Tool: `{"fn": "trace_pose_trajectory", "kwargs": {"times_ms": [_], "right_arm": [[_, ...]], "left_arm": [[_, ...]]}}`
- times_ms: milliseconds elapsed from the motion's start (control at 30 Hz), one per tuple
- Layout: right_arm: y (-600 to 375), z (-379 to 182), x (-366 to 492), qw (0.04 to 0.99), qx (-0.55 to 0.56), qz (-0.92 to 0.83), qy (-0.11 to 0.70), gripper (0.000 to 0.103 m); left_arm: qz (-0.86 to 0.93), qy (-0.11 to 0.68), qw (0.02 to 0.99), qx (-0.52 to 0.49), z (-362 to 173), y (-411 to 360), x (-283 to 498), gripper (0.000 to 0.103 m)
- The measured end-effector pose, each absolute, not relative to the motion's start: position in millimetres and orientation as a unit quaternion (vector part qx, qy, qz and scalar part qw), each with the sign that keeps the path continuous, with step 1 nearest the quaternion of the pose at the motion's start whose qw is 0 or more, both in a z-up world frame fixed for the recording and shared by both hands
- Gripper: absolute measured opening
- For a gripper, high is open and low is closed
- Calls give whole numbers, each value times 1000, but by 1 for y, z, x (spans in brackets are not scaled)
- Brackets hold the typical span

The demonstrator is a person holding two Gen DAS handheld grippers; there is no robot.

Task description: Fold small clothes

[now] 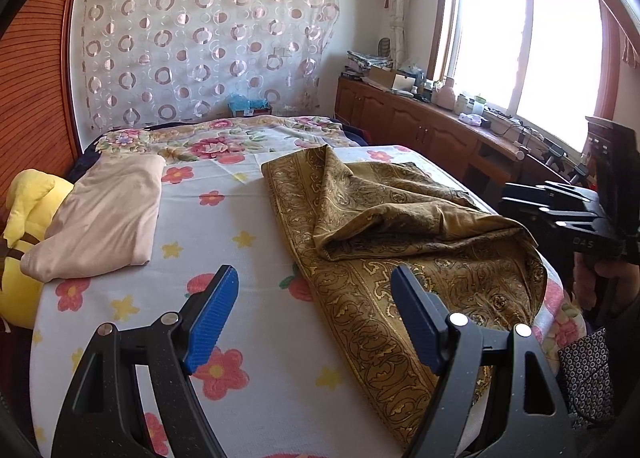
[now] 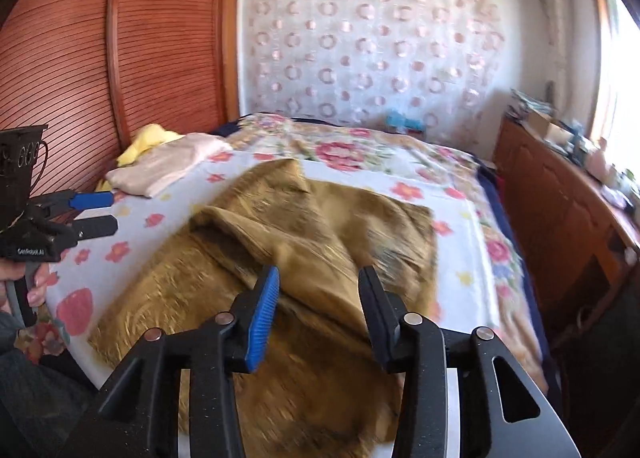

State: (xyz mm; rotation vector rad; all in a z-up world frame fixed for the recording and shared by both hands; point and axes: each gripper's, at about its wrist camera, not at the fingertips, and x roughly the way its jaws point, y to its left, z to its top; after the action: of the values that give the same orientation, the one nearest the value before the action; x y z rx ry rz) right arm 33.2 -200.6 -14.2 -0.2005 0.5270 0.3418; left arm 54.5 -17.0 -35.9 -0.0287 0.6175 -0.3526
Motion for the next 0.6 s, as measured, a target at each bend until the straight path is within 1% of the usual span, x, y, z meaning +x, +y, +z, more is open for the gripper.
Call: {"fn": "trace_pose_trajectory", "kwargs": {"times_ms": [367, 600], "right_arm": [[-140, -26, 112, 914, -139, 227, 306, 44], [-132, -38, 139, 883, -168, 258, 353, 44]], "left_arm": [[-166, 311, 936, -11, -44, -14, 53, 79], [-164, 318, 934, -14, -50, -11, 53, 79]]}}
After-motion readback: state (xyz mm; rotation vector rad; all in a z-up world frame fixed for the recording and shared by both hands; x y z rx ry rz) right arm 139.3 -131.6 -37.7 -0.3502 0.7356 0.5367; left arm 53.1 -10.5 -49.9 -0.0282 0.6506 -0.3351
